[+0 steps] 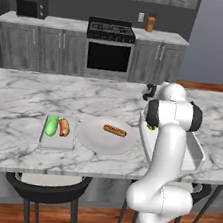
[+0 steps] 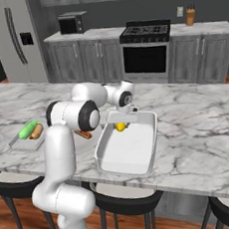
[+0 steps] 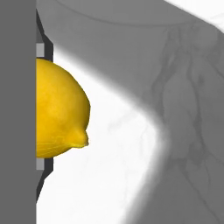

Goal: Place one cooked food and one vegetable from the large plate to each tupperware container.

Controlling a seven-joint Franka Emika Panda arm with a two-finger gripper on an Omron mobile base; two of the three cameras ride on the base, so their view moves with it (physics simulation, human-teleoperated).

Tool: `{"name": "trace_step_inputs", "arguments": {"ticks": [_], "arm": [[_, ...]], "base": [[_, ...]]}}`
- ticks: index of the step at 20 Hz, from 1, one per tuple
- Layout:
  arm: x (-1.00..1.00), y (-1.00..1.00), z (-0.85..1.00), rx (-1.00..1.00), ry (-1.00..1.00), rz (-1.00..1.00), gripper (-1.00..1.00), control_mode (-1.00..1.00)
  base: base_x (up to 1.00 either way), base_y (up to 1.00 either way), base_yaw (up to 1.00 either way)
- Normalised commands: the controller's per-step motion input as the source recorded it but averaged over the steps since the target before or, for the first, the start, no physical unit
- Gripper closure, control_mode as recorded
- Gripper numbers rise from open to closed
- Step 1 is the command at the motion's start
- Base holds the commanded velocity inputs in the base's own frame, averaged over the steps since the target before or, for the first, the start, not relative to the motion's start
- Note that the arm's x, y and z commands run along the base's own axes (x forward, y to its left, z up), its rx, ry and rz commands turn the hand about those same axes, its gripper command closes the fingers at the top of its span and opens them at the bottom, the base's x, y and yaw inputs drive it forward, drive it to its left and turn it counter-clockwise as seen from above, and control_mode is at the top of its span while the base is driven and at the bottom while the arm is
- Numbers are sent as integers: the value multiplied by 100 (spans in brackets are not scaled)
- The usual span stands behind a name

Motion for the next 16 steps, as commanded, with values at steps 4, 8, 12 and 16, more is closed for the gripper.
{"name": "trace_step_inputs", "arguments": {"ticks": [4, 8, 12, 16], "arm": [[0, -48, -67, 1, -1, 5, 100, -100], [0, -25, -70, 0, -2, 0, -100, -100], [-6, -1, -12, 1, -7, 0, -100, -100], [-38, 0, 0, 0, -14, 0, -100, -100]], "base": [[0, 0, 0], [0, 0, 0], [0, 0, 0], [0, 0, 0]]}}
